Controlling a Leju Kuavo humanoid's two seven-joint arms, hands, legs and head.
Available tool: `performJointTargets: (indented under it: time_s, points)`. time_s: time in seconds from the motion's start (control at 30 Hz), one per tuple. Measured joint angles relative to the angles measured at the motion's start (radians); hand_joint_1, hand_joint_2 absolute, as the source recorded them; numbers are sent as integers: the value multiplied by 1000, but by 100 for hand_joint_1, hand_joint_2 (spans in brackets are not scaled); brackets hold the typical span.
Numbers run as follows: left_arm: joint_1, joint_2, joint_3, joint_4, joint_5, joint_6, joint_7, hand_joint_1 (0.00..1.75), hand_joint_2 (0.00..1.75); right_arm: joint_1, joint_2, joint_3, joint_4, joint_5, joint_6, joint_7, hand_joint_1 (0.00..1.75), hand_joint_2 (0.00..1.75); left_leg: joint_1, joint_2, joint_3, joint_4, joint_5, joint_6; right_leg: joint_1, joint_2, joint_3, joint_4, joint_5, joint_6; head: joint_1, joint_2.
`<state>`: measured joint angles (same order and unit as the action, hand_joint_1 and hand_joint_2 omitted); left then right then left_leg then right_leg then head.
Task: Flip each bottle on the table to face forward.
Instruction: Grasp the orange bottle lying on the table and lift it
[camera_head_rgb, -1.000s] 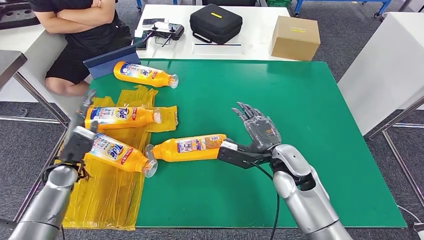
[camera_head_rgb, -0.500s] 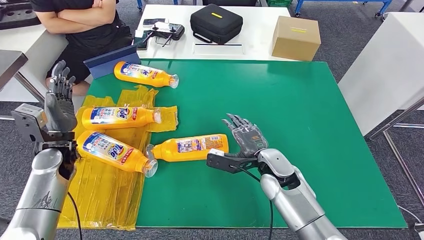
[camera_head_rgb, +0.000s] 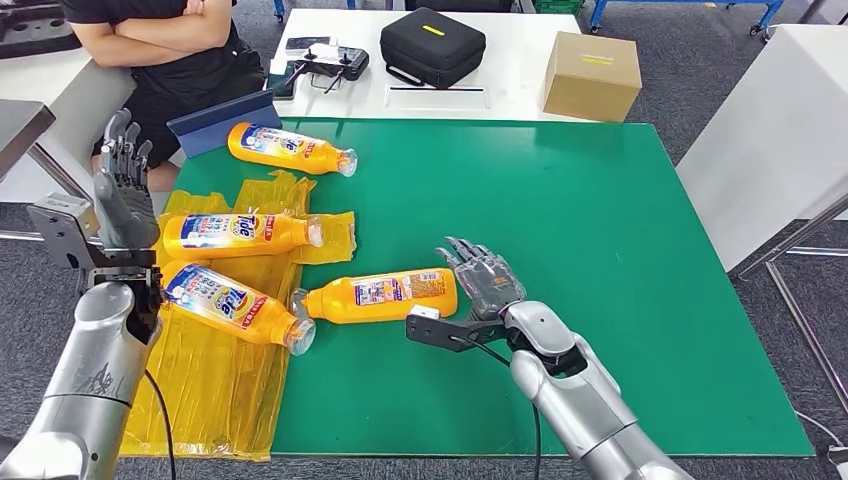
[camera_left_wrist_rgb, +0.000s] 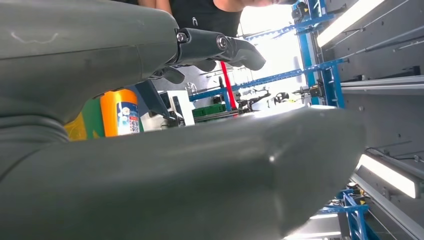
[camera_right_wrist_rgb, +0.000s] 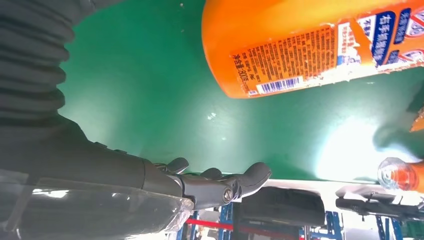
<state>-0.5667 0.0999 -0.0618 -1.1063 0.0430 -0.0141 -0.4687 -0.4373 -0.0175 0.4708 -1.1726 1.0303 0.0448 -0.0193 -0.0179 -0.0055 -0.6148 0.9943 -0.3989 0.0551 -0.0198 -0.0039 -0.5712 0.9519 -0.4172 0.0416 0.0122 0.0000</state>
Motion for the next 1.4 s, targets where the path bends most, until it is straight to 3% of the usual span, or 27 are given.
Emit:
performJointTargets:
  time_s: [0.83, 1.4]
  points:
    - [-16, -13, 0, 36, 0, 4, -10, 0, 0, -54, 32, 43, 115, 30, -21, 8, 0, 175, 0, 0, 0, 0, 0, 0, 0, 0, 0, 0, 0, 0, 0, 0]
    - [-52, -33, -9, 115, 12, 6, -62, 0, 0, -215, 140, 102, 447, -2, -68, -48, 0, 175, 0, 0, 0, 0, 0, 0, 0, 0, 0, 0, 0, 0, 0, 0]
